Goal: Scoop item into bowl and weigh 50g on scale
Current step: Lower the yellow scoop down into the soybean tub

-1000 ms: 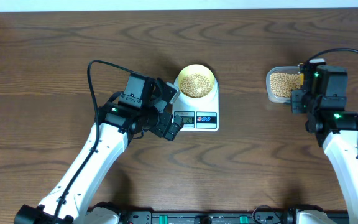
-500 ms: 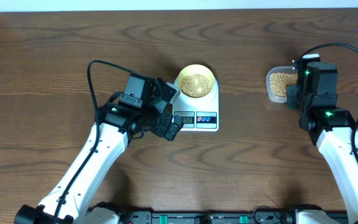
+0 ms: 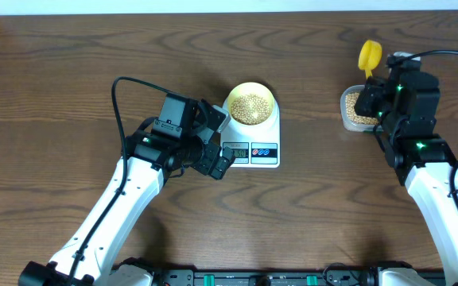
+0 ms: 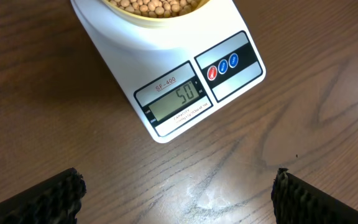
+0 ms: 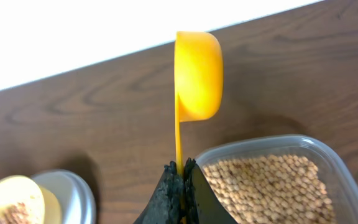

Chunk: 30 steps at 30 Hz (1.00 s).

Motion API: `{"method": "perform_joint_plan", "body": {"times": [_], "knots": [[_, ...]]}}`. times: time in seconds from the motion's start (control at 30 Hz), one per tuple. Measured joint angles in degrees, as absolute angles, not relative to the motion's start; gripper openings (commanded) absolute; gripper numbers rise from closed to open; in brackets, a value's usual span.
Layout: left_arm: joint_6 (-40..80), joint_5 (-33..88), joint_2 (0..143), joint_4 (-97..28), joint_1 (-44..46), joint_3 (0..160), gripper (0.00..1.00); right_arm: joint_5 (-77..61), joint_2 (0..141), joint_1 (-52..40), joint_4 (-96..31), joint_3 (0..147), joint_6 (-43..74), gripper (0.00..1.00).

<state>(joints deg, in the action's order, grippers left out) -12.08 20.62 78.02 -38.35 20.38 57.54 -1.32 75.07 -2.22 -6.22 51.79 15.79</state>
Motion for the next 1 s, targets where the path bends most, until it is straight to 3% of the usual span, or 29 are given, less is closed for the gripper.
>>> {"method": "perform_joint_plan", "body": {"times": [0.27, 0.57, 1.0], "knots": [[-12.08, 20.64, 78.02, -38.35, 20.38, 57.54, 0.98, -1.5, 75.07, -2.22, -2.66, 51.79, 21.04, 0.01], [-12.08, 20.62, 78.02, -38.35, 20.38, 57.54, 0.98, 5.41, 75.09, -2.17, -15.79, 51.79, 30.83, 0.02], [-12.08, 20.64, 78.02, -38.35, 20.38, 57.54, 0.98, 7.99, 75.83, -1.28, -22.04, 51.79, 51.4, 0.01]]}}
